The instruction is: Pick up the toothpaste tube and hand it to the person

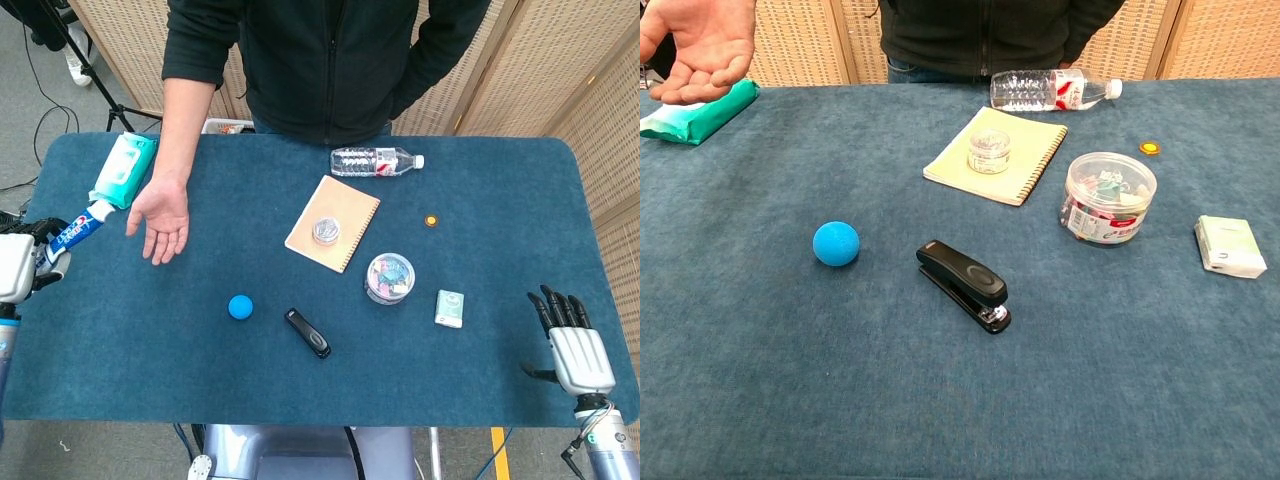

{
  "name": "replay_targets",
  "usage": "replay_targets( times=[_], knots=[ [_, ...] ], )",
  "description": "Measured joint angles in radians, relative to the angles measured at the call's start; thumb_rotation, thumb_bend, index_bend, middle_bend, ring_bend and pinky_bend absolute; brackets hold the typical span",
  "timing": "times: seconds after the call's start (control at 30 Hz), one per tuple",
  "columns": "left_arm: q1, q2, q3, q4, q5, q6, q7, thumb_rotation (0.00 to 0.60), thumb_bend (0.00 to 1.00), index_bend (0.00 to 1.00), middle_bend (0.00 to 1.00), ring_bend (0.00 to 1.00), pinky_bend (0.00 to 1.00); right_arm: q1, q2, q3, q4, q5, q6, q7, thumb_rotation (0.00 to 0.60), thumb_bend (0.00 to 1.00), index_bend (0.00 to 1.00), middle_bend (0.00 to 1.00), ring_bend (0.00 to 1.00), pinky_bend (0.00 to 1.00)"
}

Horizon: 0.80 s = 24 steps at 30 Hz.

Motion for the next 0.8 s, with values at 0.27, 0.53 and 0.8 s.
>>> replay_targets(
  times=[0.27,0.53,0.8],
  knots=[
    [0.005,0.092,0.037,-0.066,0.317,0.168,-0.101,0.6,0.55,0.75,0.58,0.48,0.59,-0.001,0.006,0.004,0.001,0.006,0.001,0.012,0.6,0.0,0.06,0.0,0.0,0.0],
    [-0.088,0.028,0.024,-0.058,0.274,0.006,0.026,0.6,0.53,0.75,0.58,0.48,0.59,0.002,0.005,0.006,0.005,0.014,-0.004,0.012,0.6,0.0,0.06,0.0,0.0,0.0],
    [-0.167,-0.101,-0.011,0.026,0.212,-0.065,0.091,0.6,0.49,0.75,0.58,0.47,0.59,0.002,0.003,0.007,0.008,0.02,-0.005,0.007,0.6,0.0,0.06,0.0,0.0,0.0]
  ],
)
